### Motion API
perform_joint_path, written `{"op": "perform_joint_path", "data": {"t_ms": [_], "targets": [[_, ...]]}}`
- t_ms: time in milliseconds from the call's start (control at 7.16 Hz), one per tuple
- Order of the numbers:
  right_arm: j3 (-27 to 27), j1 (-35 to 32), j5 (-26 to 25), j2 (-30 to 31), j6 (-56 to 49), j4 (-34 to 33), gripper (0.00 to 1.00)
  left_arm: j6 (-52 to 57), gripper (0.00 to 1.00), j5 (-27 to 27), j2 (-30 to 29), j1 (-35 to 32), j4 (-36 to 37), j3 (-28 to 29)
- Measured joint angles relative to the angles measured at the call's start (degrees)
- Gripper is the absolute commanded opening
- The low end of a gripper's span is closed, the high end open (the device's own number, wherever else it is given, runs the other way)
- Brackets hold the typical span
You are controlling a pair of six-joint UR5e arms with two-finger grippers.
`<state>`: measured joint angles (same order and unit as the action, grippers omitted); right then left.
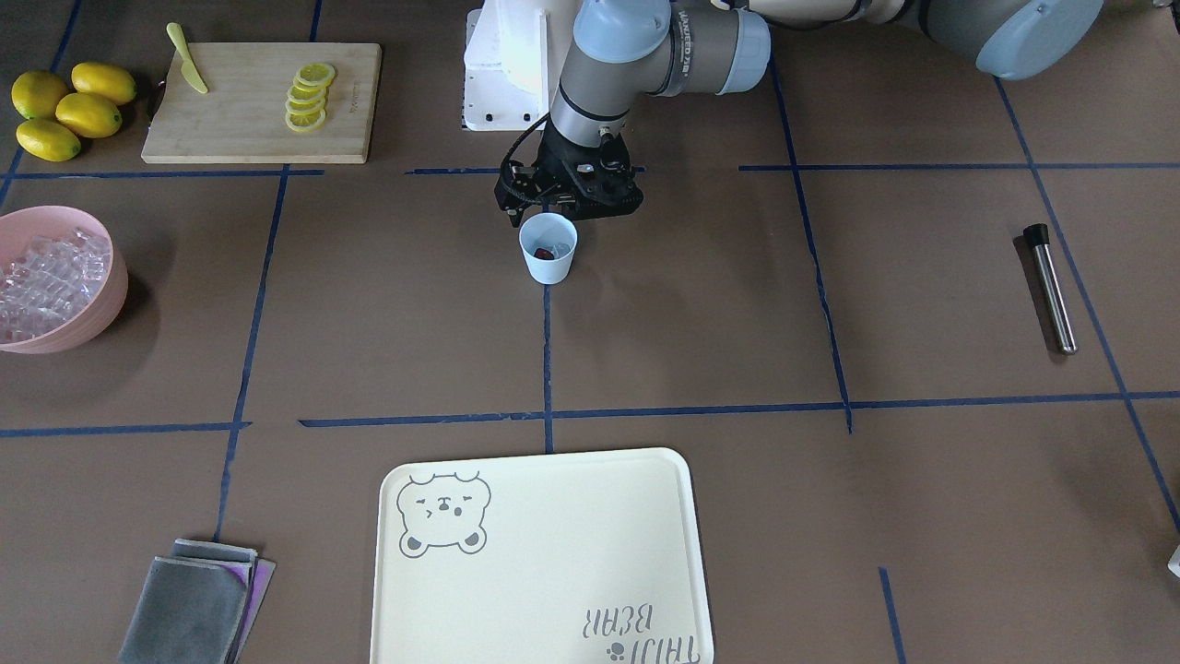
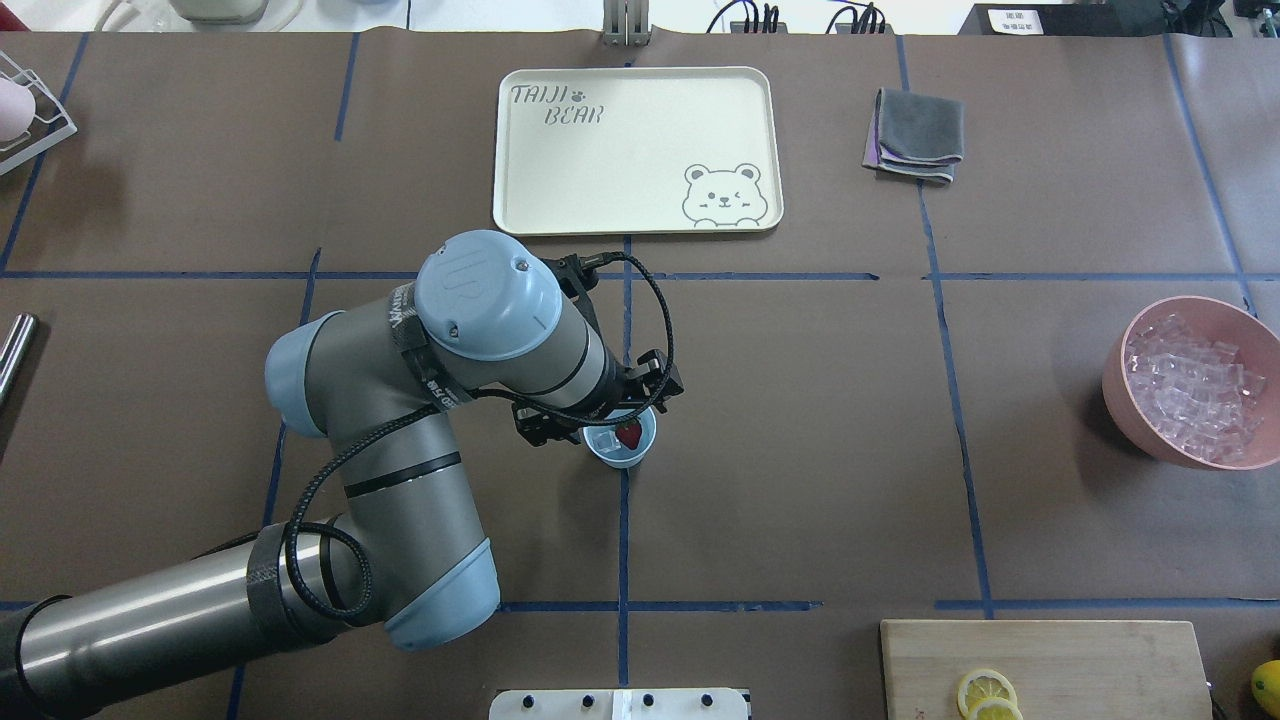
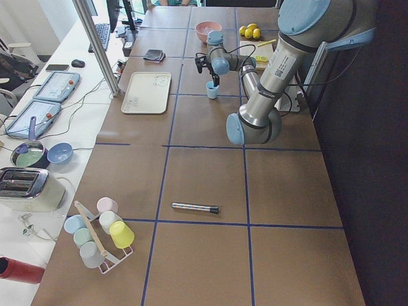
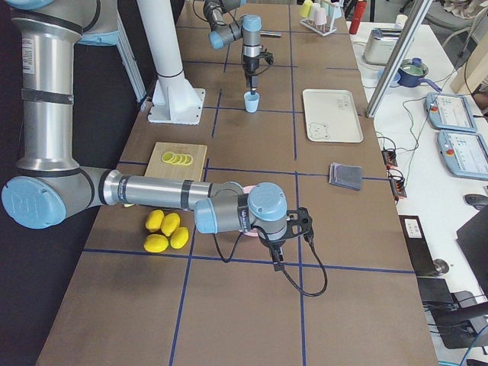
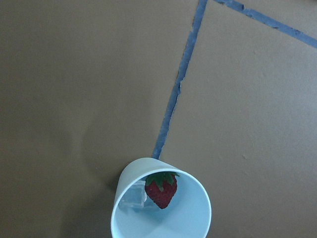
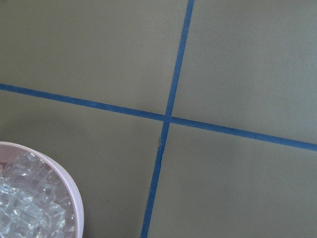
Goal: Mash ice and strawberries in cup
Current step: 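Lower the left gripper and release the strawberry into the light-blue cup, then move the left gripper back toward the metal rod near the table edge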
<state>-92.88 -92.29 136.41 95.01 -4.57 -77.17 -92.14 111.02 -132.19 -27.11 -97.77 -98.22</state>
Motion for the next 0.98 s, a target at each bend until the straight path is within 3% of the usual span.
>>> {"op": "perform_joint_path", "data": {"t_ms": [419, 698, 977], "targets": [[0.05, 0.0, 0.13, -0.23, 0.0, -0.09, 0.99, 8.87, 1.0, 3.68, 2.69, -5.4, 10.75, -7.78], [-0.01, 0.0, 1.98, -0.64, -0.06, -0.47, 0.99, 19.59, 1.0, 6.58, 9.03, -10.91, 16.04, -13.22], [0.06, 0.0, 3.23, -0.77, -0.14, -0.62, 0.99, 34.25, 1.0, 10.9, 16.17, -19.27, 17.82, -14.6]]}}
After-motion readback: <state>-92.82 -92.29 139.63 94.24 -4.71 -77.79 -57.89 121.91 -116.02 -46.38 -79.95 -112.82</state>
